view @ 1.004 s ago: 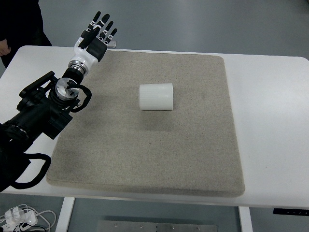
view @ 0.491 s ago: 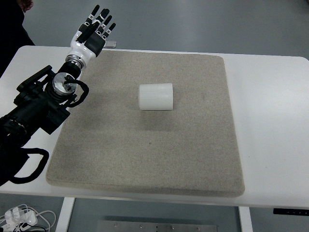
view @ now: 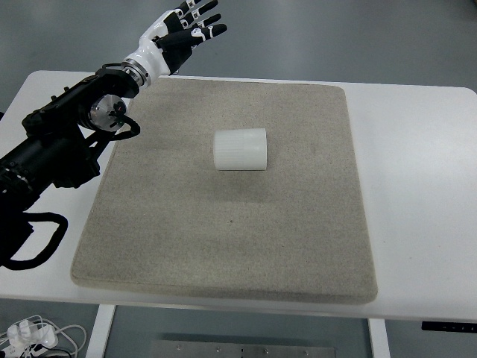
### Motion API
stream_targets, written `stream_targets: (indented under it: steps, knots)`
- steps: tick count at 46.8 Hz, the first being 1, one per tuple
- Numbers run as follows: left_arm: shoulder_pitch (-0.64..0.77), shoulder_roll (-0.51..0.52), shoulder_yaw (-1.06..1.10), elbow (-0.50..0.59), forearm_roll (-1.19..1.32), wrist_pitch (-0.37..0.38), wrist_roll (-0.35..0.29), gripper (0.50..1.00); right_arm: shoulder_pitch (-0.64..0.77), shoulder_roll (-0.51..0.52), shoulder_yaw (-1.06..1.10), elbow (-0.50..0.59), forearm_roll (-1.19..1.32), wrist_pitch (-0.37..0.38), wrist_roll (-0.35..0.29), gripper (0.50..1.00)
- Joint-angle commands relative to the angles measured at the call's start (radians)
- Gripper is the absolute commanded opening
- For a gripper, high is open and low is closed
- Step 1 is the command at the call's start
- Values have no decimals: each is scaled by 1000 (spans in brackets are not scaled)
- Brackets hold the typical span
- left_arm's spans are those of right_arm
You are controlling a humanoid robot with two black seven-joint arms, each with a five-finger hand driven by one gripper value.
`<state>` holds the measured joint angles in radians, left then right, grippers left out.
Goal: Flip white cup upright
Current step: 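Raise the left hand and swing it toward the white cup, then reach the left hand over the sideways white cup and lower fingers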
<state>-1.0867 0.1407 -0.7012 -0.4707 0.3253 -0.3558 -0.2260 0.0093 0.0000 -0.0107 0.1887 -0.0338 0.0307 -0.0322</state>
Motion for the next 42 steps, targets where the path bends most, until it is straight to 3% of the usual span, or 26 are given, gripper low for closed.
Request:
stream_targets:
  steps: [1, 10, 17, 35, 42]
  knots:
    - [1, 48, 2, -77, 125, 1, 2, 994, 0, 0, 0, 0, 0, 0, 0, 952]
    - [-16, 144, 69, -255, 353, 8, 31, 994, 0, 0, 0, 0, 0, 0, 0, 952]
    - [-35, 220, 129, -379, 377, 14, 132, 994, 0, 0, 0, 0, 0, 0, 0, 952]
    - [-76, 324, 305, -632, 613, 8, 250, 992, 0, 0, 0, 0, 0, 0, 0, 952]
    - [-91, 323, 330, -660, 699, -18, 309, 992, 0, 0, 0, 0, 0, 0, 0, 952]
